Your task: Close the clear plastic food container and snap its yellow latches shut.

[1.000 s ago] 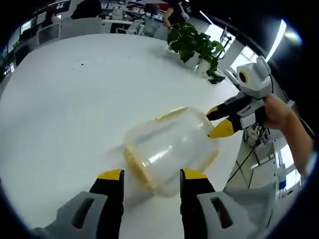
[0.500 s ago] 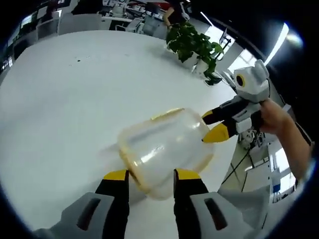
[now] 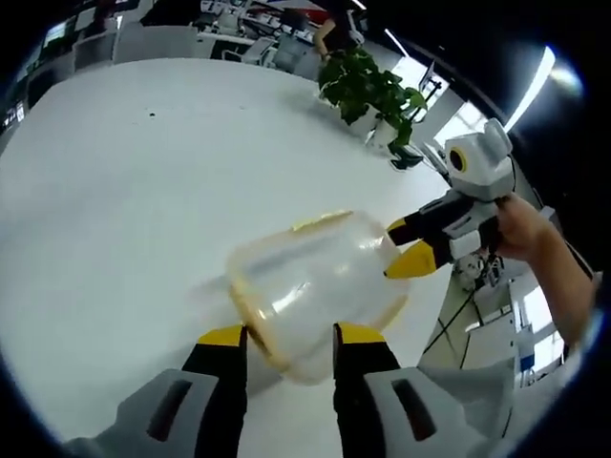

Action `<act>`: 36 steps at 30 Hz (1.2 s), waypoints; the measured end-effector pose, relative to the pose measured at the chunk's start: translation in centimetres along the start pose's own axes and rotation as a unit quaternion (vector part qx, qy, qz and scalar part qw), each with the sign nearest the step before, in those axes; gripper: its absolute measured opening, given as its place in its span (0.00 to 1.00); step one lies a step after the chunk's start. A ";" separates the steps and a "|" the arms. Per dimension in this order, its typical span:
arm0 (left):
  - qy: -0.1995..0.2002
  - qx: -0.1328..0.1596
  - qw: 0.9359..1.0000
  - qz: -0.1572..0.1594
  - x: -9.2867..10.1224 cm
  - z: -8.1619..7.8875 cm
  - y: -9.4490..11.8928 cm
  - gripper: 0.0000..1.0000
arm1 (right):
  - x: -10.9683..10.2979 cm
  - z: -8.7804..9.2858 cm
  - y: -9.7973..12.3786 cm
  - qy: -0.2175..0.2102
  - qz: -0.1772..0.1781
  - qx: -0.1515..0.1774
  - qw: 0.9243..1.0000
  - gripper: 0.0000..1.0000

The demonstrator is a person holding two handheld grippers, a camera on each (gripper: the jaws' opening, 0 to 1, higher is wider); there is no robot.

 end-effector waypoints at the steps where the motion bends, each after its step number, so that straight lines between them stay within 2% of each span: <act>1: 0.001 0.003 1.000 0.000 0.1 0.1 0.0 0.33 | 0.1 0.1 0.0 -0.001 0.000 0.002 1.000 0.38; 25: -0.005 0.009 1.000 0.004 -0.1 -0.1 0.2 0.36 | 0.0 0.2 -0.1 -0.002 0.011 0.004 1.000 0.41; 30: -0.036 0.002 0.999 0.009 0.2 -0.3 0.5 0.37 | -0.2 0.1 -0.1 0.014 0.014 0.004 1.000 0.43; 34: -0.041 0.006 0.999 0.014 0.1 -0.6 0.9 0.37 | -0.6 -0.1 0.0 0.066 0.017 -0.012 0.998 0.46; 36: -0.060 0.003 0.998 0.015 0.3 -0.8 1.1 0.37 | -0.8 -0.1 0.0 0.075 0.020 -0.015 0.997 0.46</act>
Point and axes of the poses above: the point that each gripper's makers call its tool centre point, and the gripper's own axes: y roughly backward along the fingers, x roughly to its right, z roughly out of its underside, the point moved 10 cm from there along y, roughly backward along the fingers, and after that the axes turned 7 degrees about z, right-handed, at the moved point
